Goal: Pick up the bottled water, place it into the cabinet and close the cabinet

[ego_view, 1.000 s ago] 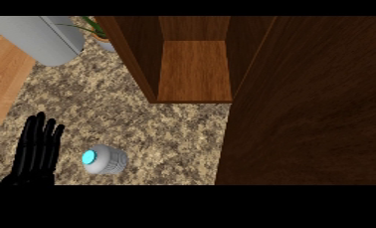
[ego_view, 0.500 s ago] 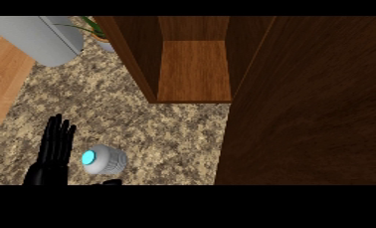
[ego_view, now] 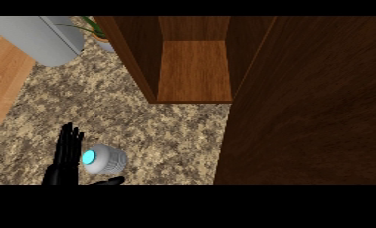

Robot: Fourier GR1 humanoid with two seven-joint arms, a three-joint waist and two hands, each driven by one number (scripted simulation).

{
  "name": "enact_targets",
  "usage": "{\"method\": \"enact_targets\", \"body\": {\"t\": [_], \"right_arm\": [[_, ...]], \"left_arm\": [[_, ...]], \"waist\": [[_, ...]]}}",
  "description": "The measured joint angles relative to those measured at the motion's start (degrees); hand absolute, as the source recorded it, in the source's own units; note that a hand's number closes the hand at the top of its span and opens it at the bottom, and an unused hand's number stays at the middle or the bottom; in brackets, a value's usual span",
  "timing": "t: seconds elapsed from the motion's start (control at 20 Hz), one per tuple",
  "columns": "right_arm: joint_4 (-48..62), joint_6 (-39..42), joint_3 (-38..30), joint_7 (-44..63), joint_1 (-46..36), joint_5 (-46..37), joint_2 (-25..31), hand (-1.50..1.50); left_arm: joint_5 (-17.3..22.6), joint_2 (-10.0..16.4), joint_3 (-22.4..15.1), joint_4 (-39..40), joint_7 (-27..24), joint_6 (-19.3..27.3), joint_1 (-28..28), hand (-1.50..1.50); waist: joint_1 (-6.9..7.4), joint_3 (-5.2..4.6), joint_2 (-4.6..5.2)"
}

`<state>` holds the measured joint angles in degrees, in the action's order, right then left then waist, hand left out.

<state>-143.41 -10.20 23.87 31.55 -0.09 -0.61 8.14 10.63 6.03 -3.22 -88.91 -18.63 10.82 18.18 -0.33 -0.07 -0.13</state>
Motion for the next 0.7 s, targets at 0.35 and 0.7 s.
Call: {"method": "enact_targets", "body": {"t": [0.35,0.7], "right_arm": [[-0.10,-0.33,1.03,-1.16,1.45,-0.41,1.28,-1.50],[-0.08,-1.14,0.94,-0.52,0.54,-0.62,1.57,-1.50]], "left_arm": [[0.39,-1.55,2.16,10.84,-7.97,-2.32,-2.06,-1.50],[0.73,-1.70,4.59,21.61,-14.31,-5.18,-6.00,-1.50]], "waist": [[-0.11,0.01,-0.01],[-0.12,0.02,0.02]]}}
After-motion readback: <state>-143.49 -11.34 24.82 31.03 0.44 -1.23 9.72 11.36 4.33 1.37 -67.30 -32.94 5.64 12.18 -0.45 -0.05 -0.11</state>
